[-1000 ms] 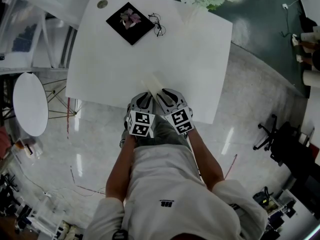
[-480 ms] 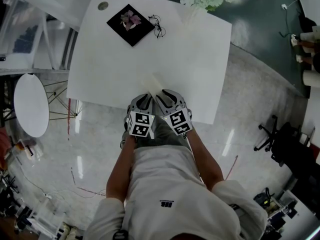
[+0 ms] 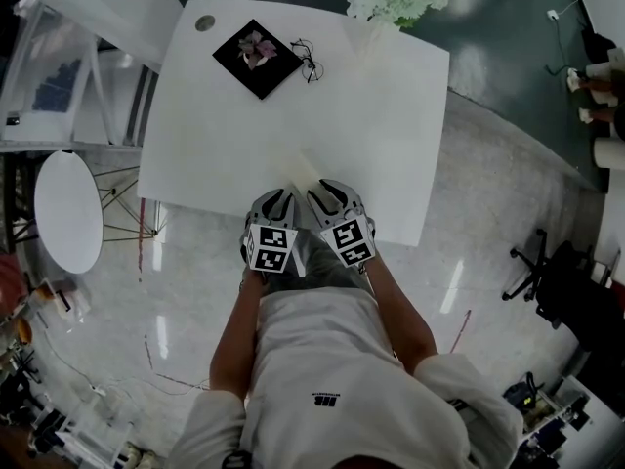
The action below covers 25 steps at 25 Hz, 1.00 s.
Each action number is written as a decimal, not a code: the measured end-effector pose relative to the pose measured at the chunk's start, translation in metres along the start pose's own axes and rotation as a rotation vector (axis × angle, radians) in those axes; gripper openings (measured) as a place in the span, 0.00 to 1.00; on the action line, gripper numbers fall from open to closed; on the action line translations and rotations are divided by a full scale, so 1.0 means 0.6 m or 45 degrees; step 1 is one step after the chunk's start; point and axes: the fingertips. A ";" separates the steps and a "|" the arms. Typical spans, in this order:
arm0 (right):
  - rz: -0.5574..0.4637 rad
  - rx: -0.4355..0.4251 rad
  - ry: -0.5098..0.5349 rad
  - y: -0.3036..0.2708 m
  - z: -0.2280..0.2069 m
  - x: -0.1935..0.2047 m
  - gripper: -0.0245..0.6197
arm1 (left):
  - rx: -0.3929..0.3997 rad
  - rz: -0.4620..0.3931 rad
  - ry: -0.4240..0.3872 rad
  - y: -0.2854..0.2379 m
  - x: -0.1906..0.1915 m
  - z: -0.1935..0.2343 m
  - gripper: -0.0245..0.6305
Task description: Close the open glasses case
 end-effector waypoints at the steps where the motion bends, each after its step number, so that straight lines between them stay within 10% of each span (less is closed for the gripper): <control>1: -0.002 0.004 0.000 0.001 -0.001 -0.001 0.24 | -0.003 -0.008 0.001 0.003 -0.002 0.002 0.18; 25: -0.252 0.203 -0.014 0.159 -0.061 -0.141 0.24 | 0.020 -0.350 -0.187 0.140 -0.195 -0.049 0.18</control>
Point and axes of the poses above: the fingertips, and each gripper's own axes: y backward along the fingers, z to its left, x out of its underside, and after that the axes turned 8 degrees about y, right-handed
